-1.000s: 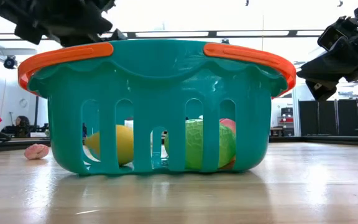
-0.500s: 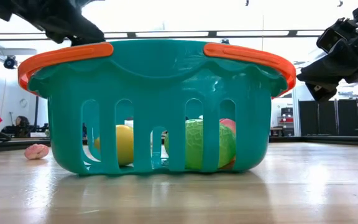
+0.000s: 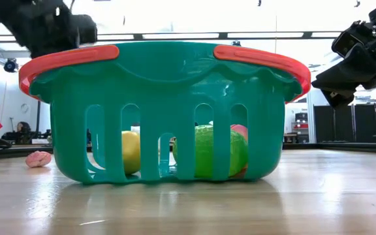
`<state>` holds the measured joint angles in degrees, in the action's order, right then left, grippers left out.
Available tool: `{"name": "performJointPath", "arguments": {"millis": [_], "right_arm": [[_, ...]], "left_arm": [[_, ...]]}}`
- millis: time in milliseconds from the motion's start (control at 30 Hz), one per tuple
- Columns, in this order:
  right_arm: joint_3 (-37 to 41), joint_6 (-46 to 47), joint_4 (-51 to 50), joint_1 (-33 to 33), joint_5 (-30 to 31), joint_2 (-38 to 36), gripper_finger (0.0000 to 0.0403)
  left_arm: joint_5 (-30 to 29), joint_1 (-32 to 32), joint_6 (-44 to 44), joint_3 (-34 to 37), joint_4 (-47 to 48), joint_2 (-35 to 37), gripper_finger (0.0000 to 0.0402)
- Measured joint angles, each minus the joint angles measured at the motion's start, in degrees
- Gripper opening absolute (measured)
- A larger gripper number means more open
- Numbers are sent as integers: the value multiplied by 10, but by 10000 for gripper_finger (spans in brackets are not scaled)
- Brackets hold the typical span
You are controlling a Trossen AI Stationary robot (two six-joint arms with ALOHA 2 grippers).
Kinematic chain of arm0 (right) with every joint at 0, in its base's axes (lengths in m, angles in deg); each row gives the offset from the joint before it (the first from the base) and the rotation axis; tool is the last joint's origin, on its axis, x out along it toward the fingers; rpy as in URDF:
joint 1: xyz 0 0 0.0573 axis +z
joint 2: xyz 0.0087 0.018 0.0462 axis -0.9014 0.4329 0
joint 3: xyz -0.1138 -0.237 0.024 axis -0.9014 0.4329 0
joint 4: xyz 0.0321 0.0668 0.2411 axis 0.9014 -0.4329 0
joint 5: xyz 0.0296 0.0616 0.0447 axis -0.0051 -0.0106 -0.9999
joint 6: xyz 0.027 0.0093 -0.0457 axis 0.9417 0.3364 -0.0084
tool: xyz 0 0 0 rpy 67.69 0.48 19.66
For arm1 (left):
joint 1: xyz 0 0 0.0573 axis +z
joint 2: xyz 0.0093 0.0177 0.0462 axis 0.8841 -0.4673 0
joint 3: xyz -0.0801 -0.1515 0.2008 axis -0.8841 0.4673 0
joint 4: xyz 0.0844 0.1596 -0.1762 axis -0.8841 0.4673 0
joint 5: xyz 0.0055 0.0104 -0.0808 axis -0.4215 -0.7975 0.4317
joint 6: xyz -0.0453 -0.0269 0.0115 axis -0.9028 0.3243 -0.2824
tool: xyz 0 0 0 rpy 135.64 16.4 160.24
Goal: Pick and placing Produce into tupperware
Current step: Put the top small pink peach into the blue bin
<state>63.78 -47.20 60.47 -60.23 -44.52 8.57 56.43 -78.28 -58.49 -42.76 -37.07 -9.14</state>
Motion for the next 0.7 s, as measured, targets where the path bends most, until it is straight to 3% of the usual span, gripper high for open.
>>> {"name": "performJointPath", "arguments": {"millis": [300,700], "right_arm": [[0,1,1,0,0,-1,63],[0,1,1,0,0,-1,63]], "left_arm": [[12,0,-119,0,124,-72,237],[85,0,-127,0,119,-163,237]]}}
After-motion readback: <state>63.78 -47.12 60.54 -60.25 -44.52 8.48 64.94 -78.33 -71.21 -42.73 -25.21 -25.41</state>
